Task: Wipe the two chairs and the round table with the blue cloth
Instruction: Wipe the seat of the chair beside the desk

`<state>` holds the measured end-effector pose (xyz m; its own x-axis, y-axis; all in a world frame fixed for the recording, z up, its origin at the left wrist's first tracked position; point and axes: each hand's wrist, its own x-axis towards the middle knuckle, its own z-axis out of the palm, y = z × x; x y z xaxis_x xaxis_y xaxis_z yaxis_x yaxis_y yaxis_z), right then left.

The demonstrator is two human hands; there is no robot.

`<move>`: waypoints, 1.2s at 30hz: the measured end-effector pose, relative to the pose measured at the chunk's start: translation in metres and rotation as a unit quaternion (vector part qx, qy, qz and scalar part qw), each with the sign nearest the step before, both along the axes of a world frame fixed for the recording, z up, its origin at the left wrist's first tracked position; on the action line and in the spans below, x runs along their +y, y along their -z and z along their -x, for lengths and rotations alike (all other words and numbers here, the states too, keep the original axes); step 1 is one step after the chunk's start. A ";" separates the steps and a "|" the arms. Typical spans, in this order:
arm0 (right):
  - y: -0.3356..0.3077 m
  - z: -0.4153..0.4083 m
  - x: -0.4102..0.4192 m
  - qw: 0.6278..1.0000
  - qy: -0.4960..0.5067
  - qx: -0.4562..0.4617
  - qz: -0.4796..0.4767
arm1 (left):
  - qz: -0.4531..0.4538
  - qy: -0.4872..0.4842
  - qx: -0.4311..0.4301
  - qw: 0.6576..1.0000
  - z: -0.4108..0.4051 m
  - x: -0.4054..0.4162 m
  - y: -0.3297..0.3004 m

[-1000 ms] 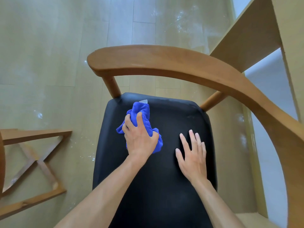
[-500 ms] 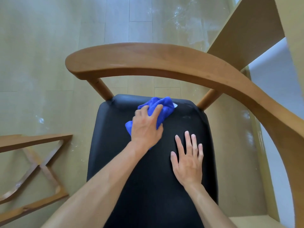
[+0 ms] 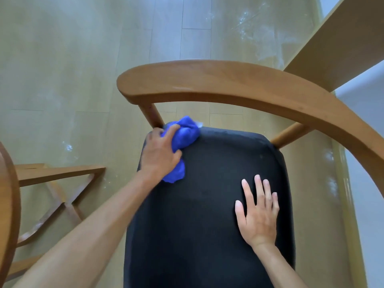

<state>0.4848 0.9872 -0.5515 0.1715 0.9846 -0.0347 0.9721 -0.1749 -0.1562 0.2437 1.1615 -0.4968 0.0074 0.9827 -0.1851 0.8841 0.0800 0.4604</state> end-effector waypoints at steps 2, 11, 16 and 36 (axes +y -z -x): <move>-0.002 0.000 0.001 1.000 0.006 0.000 0.005 | 0.018 -0.065 0.017 0.998 0.043 -0.007 0.002; -0.005 0.001 0.002 1.000 0.007 0.007 0.022 | 0.032 -0.221 0.043 0.974 0.058 -0.053 0.012; -0.011 0.003 0.003 0.999 0.012 0.031 0.031 | 0.004 -0.120 0.035 0.992 0.005 -0.079 -0.009; -0.018 -0.014 0.000 0.992 0.001 0.123 0.037 | -0.024 0.061 0.057 0.996 0.070 -0.005 0.003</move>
<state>0.4987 0.9869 -0.5330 0.1508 0.9775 -0.1478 0.9058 -0.1965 -0.3753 0.1741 1.1568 -0.4994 0.1098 0.9835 -0.1435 0.9329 -0.0522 0.3564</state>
